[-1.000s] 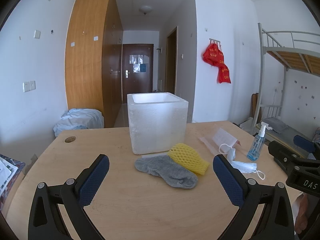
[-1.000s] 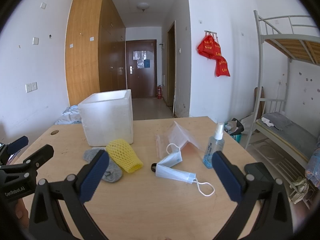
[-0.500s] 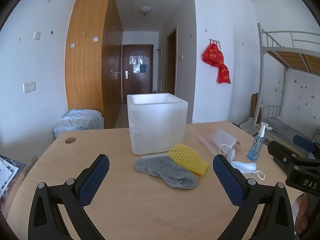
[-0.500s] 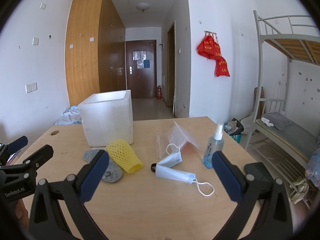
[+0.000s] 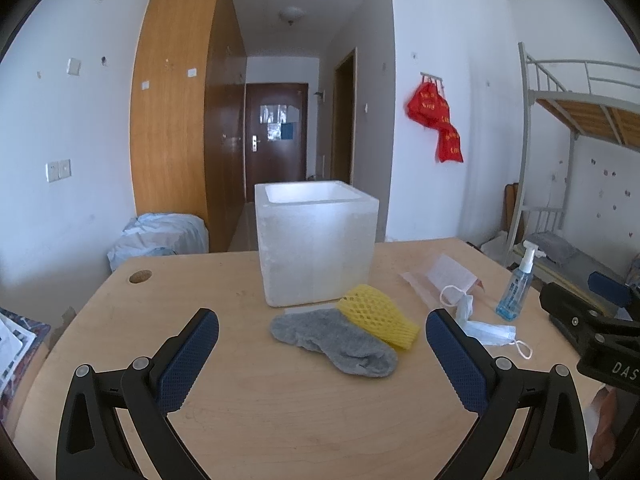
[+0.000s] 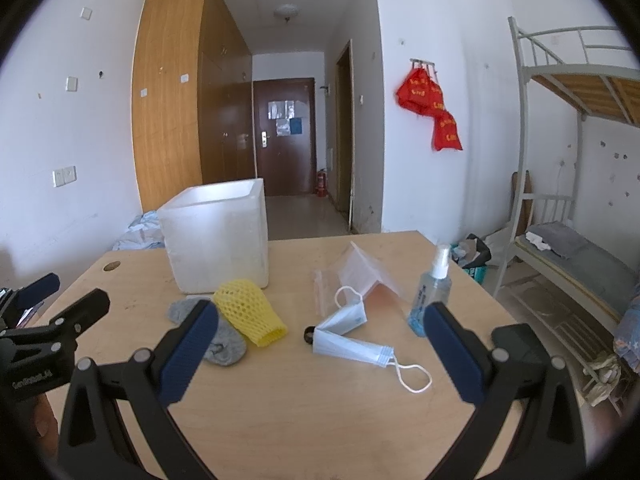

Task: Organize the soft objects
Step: 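Move the right tool to the blue face mask and close on it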

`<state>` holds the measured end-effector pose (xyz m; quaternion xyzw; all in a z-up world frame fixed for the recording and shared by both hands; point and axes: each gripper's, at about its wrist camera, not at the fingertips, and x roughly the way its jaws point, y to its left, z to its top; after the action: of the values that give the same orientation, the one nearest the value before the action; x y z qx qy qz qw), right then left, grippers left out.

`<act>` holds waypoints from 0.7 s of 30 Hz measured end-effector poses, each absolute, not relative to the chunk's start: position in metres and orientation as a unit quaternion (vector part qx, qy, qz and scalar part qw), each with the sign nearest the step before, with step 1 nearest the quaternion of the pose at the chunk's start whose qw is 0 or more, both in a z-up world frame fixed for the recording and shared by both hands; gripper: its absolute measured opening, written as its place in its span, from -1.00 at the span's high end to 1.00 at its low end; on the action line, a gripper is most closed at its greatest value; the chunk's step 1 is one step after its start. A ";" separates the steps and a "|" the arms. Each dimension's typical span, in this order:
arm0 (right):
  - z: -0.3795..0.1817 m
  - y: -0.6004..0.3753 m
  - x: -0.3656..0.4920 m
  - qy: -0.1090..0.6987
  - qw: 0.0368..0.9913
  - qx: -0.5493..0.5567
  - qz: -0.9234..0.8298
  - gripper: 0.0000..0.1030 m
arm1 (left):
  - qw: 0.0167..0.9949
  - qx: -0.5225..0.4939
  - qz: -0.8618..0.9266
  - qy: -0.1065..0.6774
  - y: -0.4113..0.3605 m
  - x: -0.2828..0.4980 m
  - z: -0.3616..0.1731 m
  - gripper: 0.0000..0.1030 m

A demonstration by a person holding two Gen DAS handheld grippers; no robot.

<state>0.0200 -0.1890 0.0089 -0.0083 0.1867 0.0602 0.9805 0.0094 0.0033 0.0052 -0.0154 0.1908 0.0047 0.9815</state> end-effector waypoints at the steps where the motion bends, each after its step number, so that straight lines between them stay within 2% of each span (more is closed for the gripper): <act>1: 0.008 -0.190 0.023 0.194 0.979 -0.009 0.061 -1.00 | 0.980 -0.017 0.004 0.198 0.004 0.013 0.005 -1.00; 21: -0.033 -0.205 0.102 0.332 0.937 -0.041 0.105 -1.00 | 0.954 -0.018 -0.002 0.299 0.002 0.109 -0.026 -1.00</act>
<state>0.1025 -0.2045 -0.0331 -0.0407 0.3318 0.1047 0.9366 0.1089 0.0018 -0.0260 -0.0182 0.2989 -0.0019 0.9541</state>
